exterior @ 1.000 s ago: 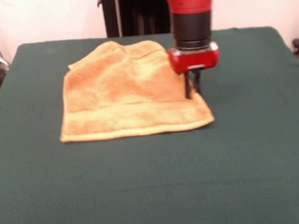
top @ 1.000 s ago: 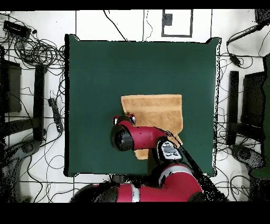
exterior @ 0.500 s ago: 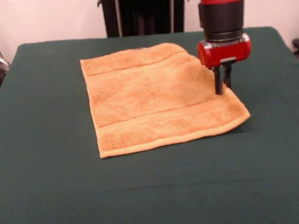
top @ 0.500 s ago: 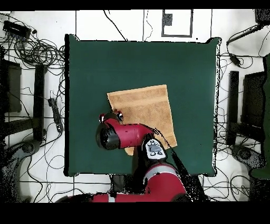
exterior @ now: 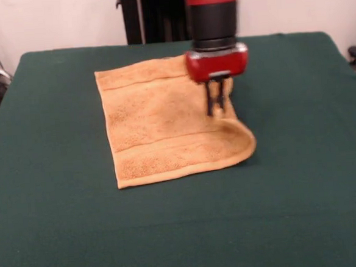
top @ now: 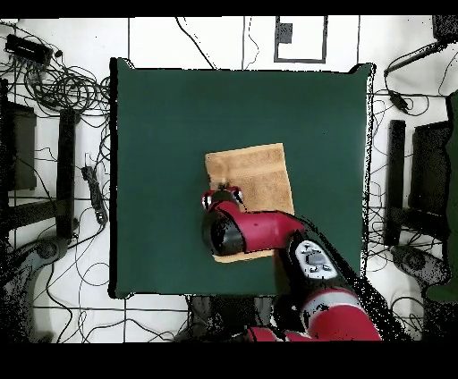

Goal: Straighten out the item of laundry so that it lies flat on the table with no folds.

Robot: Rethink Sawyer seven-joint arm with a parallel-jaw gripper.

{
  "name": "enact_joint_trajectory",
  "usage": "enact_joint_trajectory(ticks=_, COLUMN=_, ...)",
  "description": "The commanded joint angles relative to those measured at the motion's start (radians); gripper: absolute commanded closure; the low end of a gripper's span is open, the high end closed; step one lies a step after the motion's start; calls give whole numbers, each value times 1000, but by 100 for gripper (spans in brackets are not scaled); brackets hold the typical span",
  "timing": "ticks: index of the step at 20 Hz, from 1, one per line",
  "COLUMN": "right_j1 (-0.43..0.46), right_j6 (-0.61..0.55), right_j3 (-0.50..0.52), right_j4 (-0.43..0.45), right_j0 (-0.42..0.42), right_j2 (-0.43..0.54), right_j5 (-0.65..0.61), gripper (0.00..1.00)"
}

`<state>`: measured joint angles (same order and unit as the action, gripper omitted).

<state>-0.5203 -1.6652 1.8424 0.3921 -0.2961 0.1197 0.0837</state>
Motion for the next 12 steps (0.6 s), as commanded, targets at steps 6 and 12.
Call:
enact_joint_trajectory(ticks=6, right_j1=32, right_j6=-137, right_j3=23, right_j4=148, right_j0=-141, right_j2=-3, right_j5=115, gripper=0)
enact_joint_trajectory(ticks=12, right_j1=87, right_j6=-219, right_j3=79, right_j4=91, right_j0=-141, right_j2=-53, right_j5=219, gripper=0)
